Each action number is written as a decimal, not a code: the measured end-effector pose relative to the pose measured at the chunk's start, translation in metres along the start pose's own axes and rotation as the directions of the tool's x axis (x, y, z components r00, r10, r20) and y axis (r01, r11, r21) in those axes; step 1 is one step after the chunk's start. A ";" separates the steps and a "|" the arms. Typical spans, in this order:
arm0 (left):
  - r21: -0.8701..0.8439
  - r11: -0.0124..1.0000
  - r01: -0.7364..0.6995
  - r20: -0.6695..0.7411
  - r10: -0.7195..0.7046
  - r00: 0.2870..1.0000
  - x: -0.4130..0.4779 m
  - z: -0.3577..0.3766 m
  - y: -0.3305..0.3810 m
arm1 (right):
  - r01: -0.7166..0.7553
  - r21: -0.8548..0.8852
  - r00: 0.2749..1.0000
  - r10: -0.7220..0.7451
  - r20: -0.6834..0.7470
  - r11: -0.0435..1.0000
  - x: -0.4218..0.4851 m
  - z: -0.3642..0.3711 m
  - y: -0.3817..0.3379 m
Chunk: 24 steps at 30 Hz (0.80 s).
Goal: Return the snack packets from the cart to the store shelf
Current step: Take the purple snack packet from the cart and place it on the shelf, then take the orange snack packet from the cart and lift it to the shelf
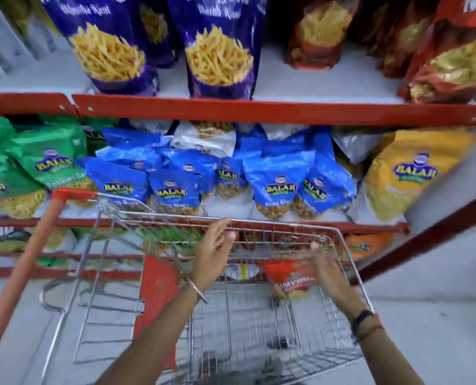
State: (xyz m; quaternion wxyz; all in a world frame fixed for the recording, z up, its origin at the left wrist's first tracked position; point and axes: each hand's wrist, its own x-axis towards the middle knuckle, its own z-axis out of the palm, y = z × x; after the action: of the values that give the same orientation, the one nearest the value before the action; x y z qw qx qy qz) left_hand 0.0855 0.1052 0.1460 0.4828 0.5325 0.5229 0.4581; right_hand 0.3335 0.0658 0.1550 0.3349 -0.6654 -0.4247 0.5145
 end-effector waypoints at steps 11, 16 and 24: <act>0.268 0.809 0.523 0.168 -0.574 0.801 -0.022 0.082 -0.152 | -0.327 -0.348 0.943 0.328 -0.059 0.878 0.056 -0.030 0.125; 0.178 0.804 0.568 0.221 -0.595 0.773 -0.007 0.118 -0.182 | -0.209 -0.309 0.976 0.181 -0.119 0.928 0.088 -0.028 0.139; 0.285 0.797 0.533 -0.045 -0.545 0.837 0.014 0.136 -0.194 | -0.174 -0.245 0.961 0.111 -0.253 0.954 0.100 -0.026 0.155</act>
State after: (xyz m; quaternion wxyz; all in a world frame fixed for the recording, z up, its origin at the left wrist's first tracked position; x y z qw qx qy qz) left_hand 0.1984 0.1119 -0.0620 0.5213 0.4347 0.7035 0.2108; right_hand 0.4041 0.0919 -0.0157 0.2529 -0.7898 -0.3972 0.3931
